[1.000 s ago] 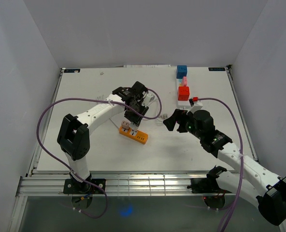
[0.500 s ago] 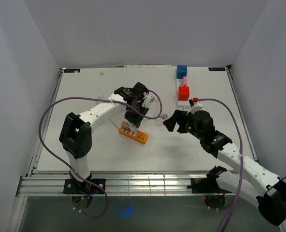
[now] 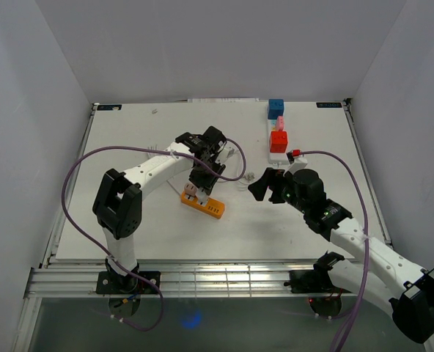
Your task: Insert the plug
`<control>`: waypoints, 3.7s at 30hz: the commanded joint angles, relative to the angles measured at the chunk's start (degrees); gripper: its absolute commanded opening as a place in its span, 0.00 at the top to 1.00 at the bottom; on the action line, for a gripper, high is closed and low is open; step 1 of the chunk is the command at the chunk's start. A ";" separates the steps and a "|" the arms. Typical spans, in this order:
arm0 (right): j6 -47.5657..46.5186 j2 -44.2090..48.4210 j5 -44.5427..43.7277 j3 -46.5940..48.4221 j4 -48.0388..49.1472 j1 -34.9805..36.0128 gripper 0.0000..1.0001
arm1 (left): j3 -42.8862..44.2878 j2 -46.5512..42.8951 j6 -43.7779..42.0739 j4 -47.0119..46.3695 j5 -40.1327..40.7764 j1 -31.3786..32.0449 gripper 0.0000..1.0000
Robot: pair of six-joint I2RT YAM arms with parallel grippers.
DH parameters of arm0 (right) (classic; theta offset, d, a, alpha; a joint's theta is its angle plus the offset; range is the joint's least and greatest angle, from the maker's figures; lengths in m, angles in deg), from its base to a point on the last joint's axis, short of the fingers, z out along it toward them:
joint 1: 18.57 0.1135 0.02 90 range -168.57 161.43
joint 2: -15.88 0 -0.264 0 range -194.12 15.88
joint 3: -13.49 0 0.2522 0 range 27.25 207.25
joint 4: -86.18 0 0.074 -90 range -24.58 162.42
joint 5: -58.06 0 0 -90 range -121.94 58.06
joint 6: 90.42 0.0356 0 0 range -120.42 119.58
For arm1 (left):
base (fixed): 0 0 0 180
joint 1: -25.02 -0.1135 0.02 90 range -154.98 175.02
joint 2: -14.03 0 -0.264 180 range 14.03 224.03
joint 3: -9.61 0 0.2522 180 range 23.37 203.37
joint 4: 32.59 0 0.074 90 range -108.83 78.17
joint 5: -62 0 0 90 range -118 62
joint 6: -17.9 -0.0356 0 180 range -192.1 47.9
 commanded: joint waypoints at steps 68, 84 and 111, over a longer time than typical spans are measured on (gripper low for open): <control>-2.63 -0.19 6.61 -1.18 6.44 0.11 0.01 | 4.26 -6.52 2.29 -6.68 4.79 -0.90 0.27; -2.55 -8.70 17.06 0.05 15.13 0.20 0.13 | -19.18 -32.17 21.18 -23.19 -0.40 -12.23 0.23; 0.80 -42.55 27.97 22.46 27.98 7.23 0.58 | -29.40 -43.18 30.42 -22.59 0.33 -28.40 0.21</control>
